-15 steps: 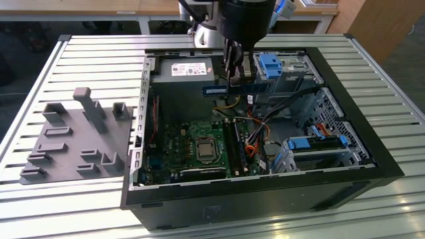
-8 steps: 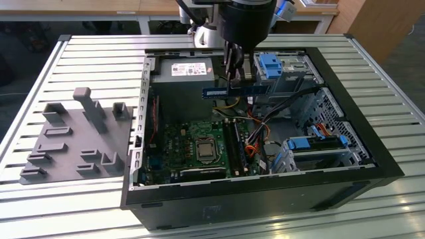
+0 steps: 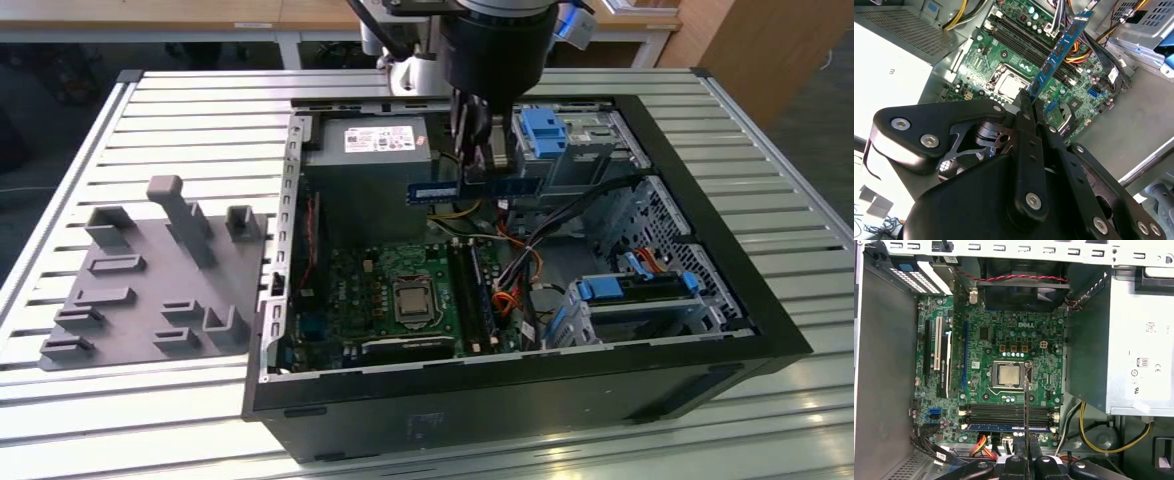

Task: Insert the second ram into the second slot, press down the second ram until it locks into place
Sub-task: 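Insert the second ram into the second slot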

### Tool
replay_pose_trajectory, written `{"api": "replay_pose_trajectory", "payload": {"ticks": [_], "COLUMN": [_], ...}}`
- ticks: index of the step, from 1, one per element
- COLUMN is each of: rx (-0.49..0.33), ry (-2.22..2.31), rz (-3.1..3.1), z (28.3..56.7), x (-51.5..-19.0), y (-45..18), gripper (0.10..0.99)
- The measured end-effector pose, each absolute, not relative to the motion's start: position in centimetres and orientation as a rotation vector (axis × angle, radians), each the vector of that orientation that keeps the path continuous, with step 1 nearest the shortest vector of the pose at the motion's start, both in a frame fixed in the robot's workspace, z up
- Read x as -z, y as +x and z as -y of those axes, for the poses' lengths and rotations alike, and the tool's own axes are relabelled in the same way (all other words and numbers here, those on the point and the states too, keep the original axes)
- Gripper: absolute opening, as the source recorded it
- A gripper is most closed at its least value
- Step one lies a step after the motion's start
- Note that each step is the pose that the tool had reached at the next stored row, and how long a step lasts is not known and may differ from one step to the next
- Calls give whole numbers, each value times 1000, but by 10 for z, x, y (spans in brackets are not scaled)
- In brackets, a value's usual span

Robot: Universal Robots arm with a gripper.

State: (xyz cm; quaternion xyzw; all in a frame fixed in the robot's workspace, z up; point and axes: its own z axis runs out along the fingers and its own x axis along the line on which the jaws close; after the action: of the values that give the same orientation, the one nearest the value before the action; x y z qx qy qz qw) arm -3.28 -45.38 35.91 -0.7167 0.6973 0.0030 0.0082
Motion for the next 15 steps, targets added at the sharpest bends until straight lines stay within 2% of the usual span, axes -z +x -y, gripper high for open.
{"api": "replay_pose_trajectory", "payload": {"ticks": [15], "rx": [-9], "ry": [-2240], "rz": [-2179], "z": [464], "x": [-358], "y": [-33], "gripper": [137]}}
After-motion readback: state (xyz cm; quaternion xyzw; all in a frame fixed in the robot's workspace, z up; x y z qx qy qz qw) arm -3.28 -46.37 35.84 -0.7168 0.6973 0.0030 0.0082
